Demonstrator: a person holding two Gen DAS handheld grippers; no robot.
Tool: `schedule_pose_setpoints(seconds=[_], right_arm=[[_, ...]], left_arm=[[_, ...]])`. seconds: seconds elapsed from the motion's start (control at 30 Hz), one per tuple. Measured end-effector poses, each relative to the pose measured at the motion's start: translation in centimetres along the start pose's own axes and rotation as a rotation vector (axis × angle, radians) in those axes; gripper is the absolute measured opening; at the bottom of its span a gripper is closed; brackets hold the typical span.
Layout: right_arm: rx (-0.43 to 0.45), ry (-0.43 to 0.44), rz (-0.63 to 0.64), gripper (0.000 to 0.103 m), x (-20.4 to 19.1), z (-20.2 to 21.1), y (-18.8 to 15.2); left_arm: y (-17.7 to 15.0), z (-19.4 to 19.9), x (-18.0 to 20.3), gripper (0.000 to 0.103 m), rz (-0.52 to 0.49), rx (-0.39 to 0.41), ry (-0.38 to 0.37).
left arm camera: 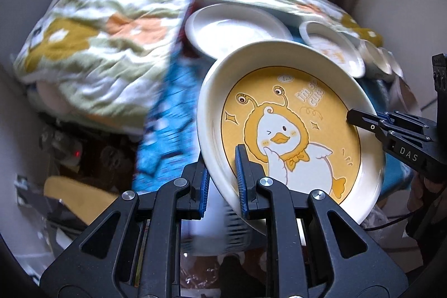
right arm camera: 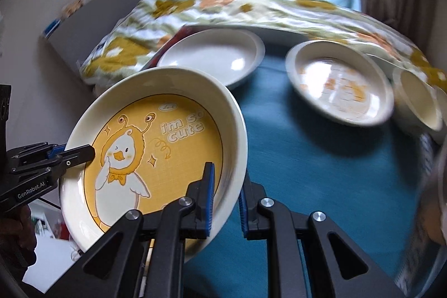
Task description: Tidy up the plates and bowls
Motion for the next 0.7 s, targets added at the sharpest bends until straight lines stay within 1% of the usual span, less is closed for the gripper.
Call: schedule_pose_setpoints(seconds=[0.2, 0.33, 0.4, 0.53, 0.7], right_arm=[[0.046, -0.077, -0.080, 0.014, 6.1, 5.0, -2.3], [0.056, -0.118, -0.141, 0.014, 10.9, 7.5, -4.8], [0.056, -0.132, -0.160, 0.014, 12.8, 8.2, -5.7], [0.052, -0.159, -0.188, 0.014, 17.0, 9.0, -8.2], [0.050, -0.174, -0.193, 0.014, 20.8, 8.1, -9.9]], left_arm=[[0.9, -0.1, 8.5, 0.015, -0.099, 0.001, -0.071], [0.8, -1.2, 13.9, 0.015, -0.143, -0.013, -0.104], [0.4, -2.0, 16.6, 0.015, -0.159, -0.022, -0.119], [-0.5, -3.8, 20.4, 0.015, -0.178, -0.036, -0.138], [-1.7, -7.2, 23.7, 0.015, -0.177, -0.041, -0.146]])
Point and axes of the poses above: each gripper's, at about its wrist camera, not at the fingertips, and z roughly against the way its jaws point, x to its right, y to its top, the point moved 7 cm from there along -z, roughly the way its jaws point, and after that the axes turned 3 degrees about -z, right-handed, at the moved point
